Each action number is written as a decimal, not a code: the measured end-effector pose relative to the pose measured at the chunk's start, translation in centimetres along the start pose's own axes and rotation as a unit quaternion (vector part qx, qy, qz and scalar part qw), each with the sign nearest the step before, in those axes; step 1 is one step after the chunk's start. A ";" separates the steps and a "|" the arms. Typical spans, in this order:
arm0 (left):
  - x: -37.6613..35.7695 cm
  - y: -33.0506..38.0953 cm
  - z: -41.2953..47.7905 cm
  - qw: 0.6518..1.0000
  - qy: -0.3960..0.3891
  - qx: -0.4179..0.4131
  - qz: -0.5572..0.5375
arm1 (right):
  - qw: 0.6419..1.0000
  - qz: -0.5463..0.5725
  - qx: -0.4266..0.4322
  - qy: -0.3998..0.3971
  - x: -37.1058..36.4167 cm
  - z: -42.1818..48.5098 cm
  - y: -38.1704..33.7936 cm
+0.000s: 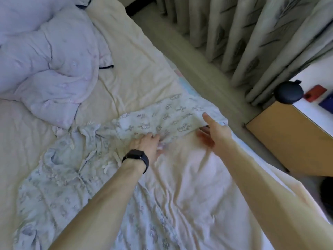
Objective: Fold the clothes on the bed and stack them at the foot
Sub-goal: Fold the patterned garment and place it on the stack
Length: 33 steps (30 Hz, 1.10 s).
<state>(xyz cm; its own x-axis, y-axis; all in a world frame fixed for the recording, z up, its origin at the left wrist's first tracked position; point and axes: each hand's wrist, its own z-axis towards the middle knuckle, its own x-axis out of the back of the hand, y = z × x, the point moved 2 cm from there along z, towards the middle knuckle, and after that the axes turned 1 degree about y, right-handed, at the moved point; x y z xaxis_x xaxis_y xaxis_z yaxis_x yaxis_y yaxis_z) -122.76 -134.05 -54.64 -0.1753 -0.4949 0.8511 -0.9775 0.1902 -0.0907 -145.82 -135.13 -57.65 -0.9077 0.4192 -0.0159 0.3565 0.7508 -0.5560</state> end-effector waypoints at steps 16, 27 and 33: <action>-9.1 -1.8 -2.5 0.955 -0.061 0.174 -0.230 | 0.992 0.031 0.095 0.079 -2.2 3.7 -5.3; -2.8 -11.5 -10.7 0.446 0.044 0.170 -0.878 | 0.756 -0.266 0.575 -0.164 -16.4 -13.9 2.0; -6.2 -19.4 -23.7 0.404 0.015 0.237 -0.883 | 0.509 -0.461 0.651 -0.324 -16.9 -21.7 18.4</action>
<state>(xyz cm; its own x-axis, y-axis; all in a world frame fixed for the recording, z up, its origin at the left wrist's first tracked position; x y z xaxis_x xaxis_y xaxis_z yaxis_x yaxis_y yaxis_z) -99.95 -114.61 -45.94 0.8396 0.5086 -0.1908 0.5124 -0.6248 0.5891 -119.12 -117.31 -49.63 -0.5888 -0.3775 0.7147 -0.3530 -0.6754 -0.6475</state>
